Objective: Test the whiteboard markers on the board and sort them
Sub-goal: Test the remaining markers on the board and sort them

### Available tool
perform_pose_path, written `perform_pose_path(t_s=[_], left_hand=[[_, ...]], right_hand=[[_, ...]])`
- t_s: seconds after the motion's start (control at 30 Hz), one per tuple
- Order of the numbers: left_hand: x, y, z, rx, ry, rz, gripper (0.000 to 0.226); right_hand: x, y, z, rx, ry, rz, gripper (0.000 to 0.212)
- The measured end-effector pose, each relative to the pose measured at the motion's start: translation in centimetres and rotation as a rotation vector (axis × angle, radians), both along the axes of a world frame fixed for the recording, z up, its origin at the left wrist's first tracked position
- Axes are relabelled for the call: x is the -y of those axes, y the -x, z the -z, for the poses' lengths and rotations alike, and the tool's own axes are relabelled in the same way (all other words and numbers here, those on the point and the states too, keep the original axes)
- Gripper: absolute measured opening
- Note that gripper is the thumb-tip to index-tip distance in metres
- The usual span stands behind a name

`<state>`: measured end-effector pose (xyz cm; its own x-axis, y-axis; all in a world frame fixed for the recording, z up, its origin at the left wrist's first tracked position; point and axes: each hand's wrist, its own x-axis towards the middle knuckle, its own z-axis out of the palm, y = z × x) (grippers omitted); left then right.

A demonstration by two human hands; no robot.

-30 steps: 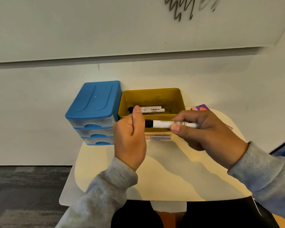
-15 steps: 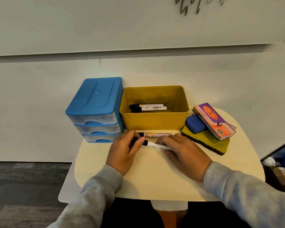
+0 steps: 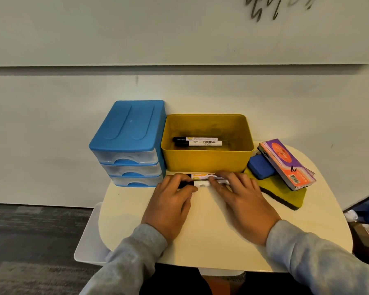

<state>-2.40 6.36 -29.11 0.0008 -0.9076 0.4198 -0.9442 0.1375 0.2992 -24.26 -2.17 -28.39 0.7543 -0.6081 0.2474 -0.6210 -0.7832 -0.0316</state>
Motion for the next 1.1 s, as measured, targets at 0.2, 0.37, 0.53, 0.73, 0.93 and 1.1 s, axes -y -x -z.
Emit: perform_pose_path(t_s=[0.2,0.37,0.53,0.73,0.93,1.1], left_hand=[[-0.1,0.1,0.0,0.020,0.000,-0.014,0.029],[-0.3,0.5,-0.4,0.073,0.023,-0.048,0.033],[-0.4,0.8,-1.1,0.127,0.009,-0.011,0.033],[0.2,0.4,-8.2,0.093,0.142,0.129,0.018],[5.5,-3.1,-20.9,0.004,0.463,0.049,0.010],[11.3,-5.9,-28.4,0.196,0.571,-0.130,0.037]], right_hand=[[0.0,-0.1,-0.2,0.009,-0.060,0.011,0.069],[-0.2,-0.1,-0.8,0.084,-0.101,-0.007,0.055],[1.0,-0.3,-3.4,0.211,-0.087,-0.125,0.035],[3.7,-2.3,-9.9,0.518,-0.162,-0.108,0.025],[8.3,-6.2,-13.1,0.308,-0.314,-0.057,0.010],[11.4,-8.4,-12.1,0.056,-0.435,-0.001,0.015]])
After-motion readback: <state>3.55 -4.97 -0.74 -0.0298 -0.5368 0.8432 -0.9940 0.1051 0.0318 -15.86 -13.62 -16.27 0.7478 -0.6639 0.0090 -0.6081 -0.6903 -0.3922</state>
